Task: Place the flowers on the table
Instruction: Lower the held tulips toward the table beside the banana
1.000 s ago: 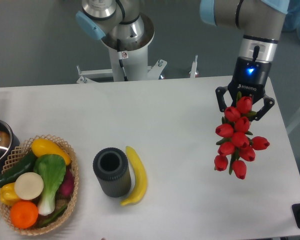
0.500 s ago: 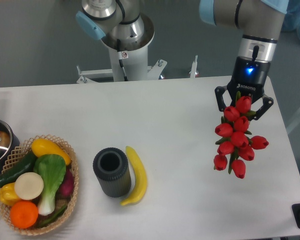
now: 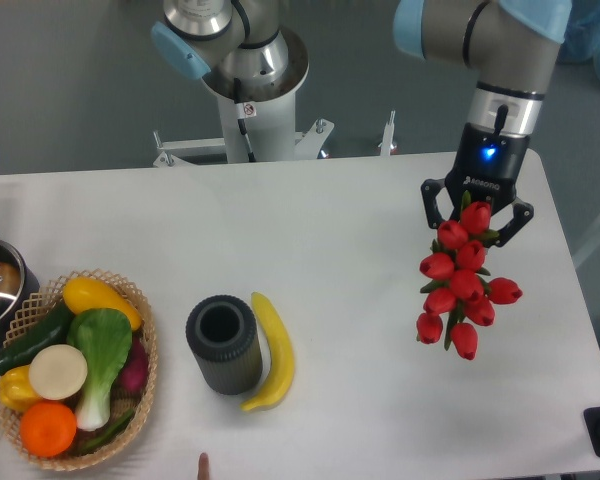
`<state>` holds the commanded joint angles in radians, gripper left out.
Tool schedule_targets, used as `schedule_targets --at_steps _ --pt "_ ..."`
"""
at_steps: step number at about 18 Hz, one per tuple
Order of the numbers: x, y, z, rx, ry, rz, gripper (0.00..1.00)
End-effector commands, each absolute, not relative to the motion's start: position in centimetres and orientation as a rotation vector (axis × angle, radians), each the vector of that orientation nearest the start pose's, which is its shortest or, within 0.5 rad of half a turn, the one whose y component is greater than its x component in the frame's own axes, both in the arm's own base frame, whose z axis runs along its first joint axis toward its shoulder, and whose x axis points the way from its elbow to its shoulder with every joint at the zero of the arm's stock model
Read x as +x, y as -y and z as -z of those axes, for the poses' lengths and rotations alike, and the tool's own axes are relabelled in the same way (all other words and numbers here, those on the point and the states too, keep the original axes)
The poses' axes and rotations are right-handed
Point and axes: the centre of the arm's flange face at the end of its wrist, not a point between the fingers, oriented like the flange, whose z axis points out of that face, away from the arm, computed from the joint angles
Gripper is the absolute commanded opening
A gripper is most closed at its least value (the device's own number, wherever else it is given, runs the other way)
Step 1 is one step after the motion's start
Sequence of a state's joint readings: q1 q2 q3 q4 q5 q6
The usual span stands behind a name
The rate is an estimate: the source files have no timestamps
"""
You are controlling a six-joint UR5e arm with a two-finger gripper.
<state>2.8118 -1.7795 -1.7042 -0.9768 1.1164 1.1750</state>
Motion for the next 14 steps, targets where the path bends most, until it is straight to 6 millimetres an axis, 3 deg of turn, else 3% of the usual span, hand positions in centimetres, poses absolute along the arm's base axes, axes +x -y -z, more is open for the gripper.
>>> schedule_targets --at_steps 4,8,11,14 --pt "-47.9 -35.0 -36.9 -2.694 0.025 -0.043 0.37" --pt "-47.2 -36.1 -35.3 -2.7 0.002 -0.007 0.37" --pt "-47.3 -37.1 -32.4 -2.714 -0.009 0.063 0.37" --pt "-47.4 -38.3 -30.7 -2.714 -0.039 0.074 0.37"
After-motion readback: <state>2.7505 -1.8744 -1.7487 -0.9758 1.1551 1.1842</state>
